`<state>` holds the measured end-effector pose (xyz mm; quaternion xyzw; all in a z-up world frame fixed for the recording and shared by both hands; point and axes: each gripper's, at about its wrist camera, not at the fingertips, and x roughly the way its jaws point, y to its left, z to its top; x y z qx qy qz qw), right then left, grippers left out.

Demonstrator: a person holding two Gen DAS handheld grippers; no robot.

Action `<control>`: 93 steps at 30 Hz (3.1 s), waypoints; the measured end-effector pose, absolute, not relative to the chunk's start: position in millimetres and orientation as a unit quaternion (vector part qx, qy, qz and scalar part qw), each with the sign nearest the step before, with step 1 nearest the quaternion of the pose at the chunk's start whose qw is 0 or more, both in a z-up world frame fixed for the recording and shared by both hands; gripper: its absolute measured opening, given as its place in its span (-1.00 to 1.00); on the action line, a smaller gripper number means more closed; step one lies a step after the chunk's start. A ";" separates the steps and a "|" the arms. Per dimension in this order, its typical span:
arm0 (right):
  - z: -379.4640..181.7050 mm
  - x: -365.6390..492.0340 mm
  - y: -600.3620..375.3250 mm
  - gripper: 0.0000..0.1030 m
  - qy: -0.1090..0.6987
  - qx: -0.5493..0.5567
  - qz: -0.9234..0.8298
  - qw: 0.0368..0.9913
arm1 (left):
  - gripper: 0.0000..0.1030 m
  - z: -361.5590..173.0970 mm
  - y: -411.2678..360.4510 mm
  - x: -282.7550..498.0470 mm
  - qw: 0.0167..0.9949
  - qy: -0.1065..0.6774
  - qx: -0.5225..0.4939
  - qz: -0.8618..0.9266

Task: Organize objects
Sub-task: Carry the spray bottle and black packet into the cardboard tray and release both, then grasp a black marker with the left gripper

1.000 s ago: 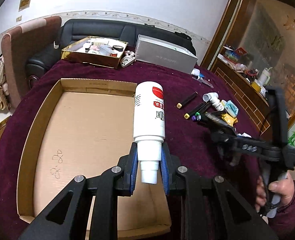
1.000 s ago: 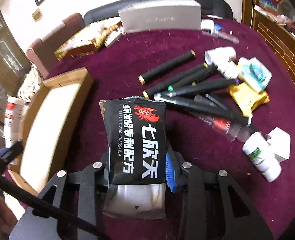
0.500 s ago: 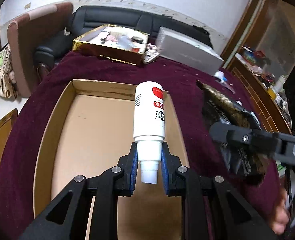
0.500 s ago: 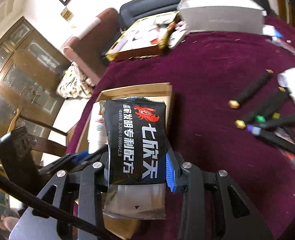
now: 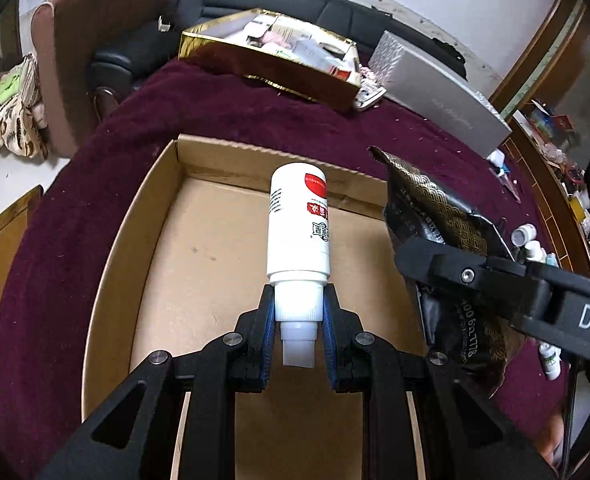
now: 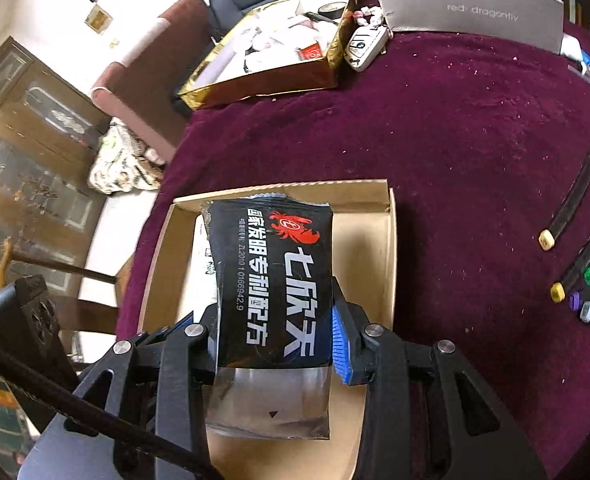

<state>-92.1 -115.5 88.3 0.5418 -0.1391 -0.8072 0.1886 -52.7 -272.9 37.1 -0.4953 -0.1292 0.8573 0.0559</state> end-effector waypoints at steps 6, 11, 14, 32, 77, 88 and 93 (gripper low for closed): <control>73.9 -102.3 -116.9 -0.29 -0.125 0.551 -0.809 0.162 | -0.67 33.6 -274.0 -56.3 0.062 -0.138 -0.493 0.856; 67.6 -104.5 -115.7 -0.12 -0.126 0.554 -0.809 0.149 | -0.47 37.2 -282.9 -54.5 0.067 -0.169 -0.493 0.851; 67.3 -106.3 -115.0 -0.01 -0.135 0.553 -0.806 0.161 | -0.09 38.9 -289.2 -52.0 0.076 -0.202 -0.491 0.844; 140.6 -18.5 108.7 0.86 -0.150 0.460 -0.867 0.123 | 0.13 133.5 -210.9 42.0 0.196 -0.223 -0.391 0.871; 56.4 29.3 151.0 0.81 -0.405 0.496 -0.692 0.335 | 0.13 41.4 -71.5 62.6 0.189 -0.108 -0.532 0.818; 90.9 39.9 248.1 0.81 -0.311 0.457 -0.819 0.152 | -0.77 31.3 -23.4 87.6 0.179 0.084 -0.480 0.855; 83.8 40.5 236.7 0.80 -0.205 0.478 -0.845 0.122 | -0.77 32.5 -38.0 86.7 0.185 0.061 -0.486 0.852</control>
